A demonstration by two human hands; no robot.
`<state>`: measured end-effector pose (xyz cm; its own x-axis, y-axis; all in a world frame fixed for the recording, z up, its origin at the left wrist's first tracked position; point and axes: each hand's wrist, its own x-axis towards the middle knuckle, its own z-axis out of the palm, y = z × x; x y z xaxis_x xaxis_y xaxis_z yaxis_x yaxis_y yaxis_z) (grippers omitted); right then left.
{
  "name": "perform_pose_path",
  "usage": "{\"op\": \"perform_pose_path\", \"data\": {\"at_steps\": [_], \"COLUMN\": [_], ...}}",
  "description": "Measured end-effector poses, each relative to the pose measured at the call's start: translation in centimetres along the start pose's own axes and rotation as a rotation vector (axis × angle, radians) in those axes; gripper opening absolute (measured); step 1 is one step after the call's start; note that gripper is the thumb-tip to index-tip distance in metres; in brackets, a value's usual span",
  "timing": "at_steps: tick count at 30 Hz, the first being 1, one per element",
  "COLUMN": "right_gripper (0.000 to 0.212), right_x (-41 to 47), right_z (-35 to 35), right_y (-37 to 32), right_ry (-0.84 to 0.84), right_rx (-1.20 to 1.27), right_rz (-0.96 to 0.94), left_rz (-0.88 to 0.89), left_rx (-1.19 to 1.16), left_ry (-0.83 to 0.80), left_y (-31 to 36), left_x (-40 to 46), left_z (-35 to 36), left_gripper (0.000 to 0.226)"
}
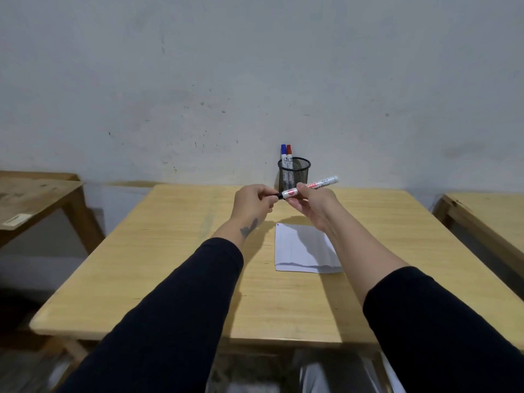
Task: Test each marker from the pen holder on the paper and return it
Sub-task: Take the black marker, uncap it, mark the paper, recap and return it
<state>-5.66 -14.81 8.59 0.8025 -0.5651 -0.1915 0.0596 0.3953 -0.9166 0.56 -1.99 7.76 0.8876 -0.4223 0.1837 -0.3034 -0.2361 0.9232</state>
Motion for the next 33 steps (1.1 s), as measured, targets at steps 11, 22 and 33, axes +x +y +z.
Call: {"op": "perform_pose_path", "data": {"at_steps": [11,22,33], "right_gripper": [0.016,0.021,0.021], "right_x": [1.4,2.0,2.3], "right_z": [-2.3,-2.2,-1.1], "right_y": [0.1,1.6,4.6], "right_ry": [0.072,0.037,0.093], "right_rx": [-0.015,-0.078,-0.121], "right_rz": [-0.066,-0.086,-0.18], "left_rz": [-0.097,-0.077,0.043], "left_rx": [0.269,0.829,0.816], "left_ry": [0.037,-0.235,-0.087], "left_y": [-2.0,-4.7,-6.9], "left_x": [1.8,2.0,0.1], "left_z": [-0.4,1.4,2.1], "left_gripper": [0.014,0.038,0.061]}}
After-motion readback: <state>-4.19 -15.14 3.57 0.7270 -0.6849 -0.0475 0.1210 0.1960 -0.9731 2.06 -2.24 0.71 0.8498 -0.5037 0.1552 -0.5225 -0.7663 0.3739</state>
